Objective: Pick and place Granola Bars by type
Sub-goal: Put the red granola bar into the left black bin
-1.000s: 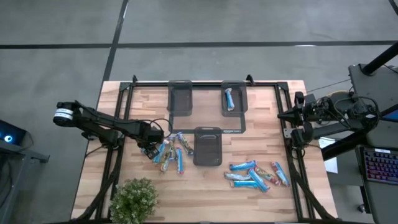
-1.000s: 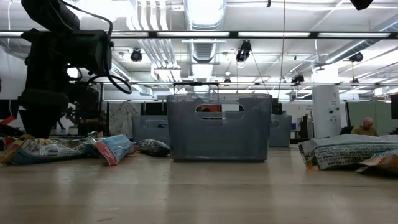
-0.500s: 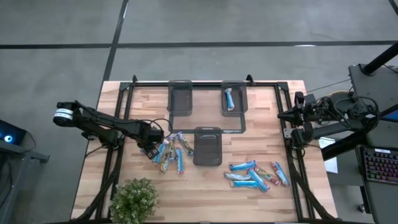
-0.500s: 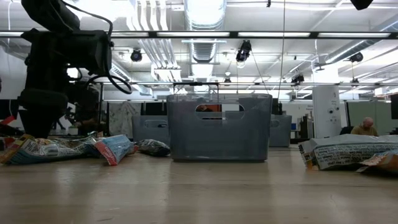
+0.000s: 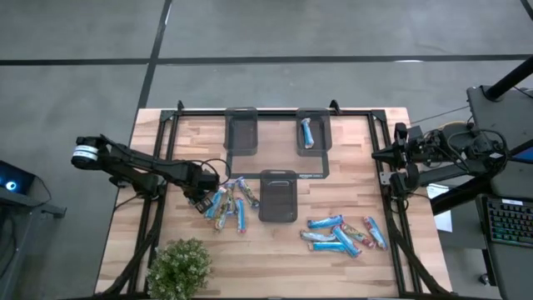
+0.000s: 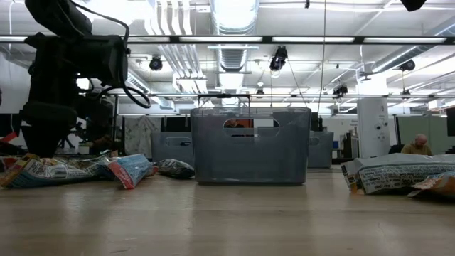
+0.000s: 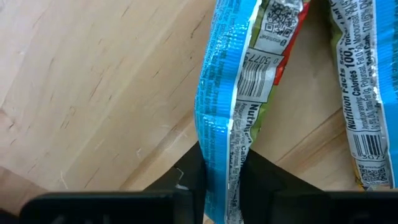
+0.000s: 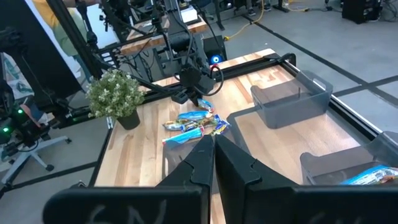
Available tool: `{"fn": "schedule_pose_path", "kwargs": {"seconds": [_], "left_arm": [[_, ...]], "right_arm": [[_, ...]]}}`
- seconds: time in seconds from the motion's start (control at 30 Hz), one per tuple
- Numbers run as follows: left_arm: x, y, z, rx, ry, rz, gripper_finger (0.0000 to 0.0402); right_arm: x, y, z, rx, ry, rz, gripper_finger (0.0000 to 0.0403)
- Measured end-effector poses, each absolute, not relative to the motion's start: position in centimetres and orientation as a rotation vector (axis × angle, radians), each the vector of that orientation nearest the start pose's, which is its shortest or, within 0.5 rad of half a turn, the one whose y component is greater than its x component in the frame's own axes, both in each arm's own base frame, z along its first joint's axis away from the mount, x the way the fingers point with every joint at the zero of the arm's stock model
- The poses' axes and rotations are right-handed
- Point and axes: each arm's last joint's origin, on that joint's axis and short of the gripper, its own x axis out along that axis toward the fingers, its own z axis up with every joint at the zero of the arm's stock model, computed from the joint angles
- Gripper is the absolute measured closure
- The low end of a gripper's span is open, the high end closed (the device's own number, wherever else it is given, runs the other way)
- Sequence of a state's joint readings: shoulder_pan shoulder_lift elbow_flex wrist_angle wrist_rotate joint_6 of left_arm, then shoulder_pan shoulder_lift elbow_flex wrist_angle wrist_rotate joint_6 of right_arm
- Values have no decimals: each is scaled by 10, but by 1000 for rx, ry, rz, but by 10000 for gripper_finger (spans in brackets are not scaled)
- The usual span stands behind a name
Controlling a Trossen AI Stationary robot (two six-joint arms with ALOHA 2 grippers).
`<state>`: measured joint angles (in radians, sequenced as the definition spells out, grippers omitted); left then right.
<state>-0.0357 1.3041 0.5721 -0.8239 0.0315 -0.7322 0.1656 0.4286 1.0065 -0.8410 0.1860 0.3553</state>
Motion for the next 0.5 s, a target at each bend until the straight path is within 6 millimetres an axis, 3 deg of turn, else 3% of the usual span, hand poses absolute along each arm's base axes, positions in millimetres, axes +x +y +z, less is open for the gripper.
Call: {"fn": "schedule_pose_path", "kwargs": {"seconds": [0.5], "left_arm": [[179,-7,158,-539,1539,494,349]], "right_arm": [[45,2,372,307,253,-66,394]]}}
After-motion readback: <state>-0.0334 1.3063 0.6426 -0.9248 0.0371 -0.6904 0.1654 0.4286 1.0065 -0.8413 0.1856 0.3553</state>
